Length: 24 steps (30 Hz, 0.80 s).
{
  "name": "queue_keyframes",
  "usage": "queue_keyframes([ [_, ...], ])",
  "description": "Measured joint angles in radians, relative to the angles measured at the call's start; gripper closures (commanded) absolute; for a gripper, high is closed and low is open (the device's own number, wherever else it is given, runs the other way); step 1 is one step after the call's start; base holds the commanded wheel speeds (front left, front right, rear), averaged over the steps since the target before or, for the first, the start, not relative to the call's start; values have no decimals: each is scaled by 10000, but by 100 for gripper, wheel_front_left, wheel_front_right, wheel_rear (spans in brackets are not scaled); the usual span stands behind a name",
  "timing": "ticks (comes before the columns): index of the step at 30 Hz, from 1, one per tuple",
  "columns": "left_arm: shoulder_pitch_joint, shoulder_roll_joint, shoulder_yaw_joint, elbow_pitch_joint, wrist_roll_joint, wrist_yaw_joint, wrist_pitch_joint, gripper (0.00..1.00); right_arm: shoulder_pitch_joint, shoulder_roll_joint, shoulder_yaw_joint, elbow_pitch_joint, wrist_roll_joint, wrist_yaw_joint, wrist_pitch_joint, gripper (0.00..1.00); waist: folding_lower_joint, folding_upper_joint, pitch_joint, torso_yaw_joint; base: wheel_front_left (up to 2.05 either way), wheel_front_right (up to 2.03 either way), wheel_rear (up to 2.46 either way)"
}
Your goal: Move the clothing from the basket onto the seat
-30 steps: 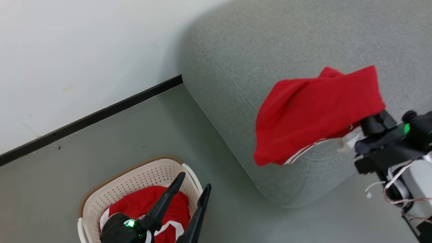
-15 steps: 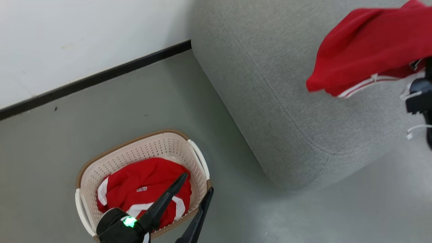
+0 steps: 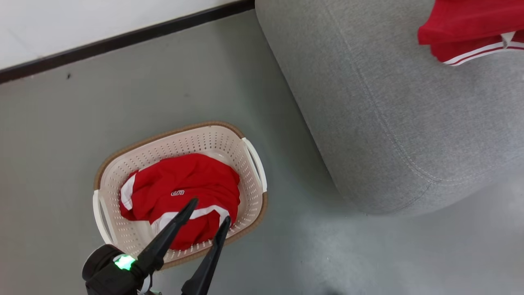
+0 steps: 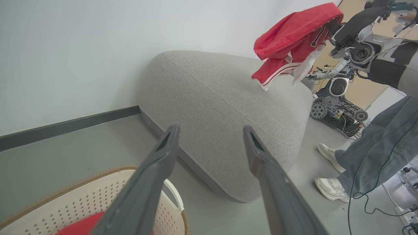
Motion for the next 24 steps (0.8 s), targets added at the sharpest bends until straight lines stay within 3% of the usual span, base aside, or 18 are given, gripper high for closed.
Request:
queue_keyframes([
  [10, 226, 537, 428, -575, -4, 222, 276, 0, -75, 61, -541, 1060, 167, -88, 0, 100, -1, 0, 960, 89, 0, 0, 0],
  [24, 230, 1039, 947, -986, -10, 453, 537, 0, -184, 1078, -725, 2435, 280, -6, 0, 100, -1, 1, 2070, -102, 0, 0, 0],
])
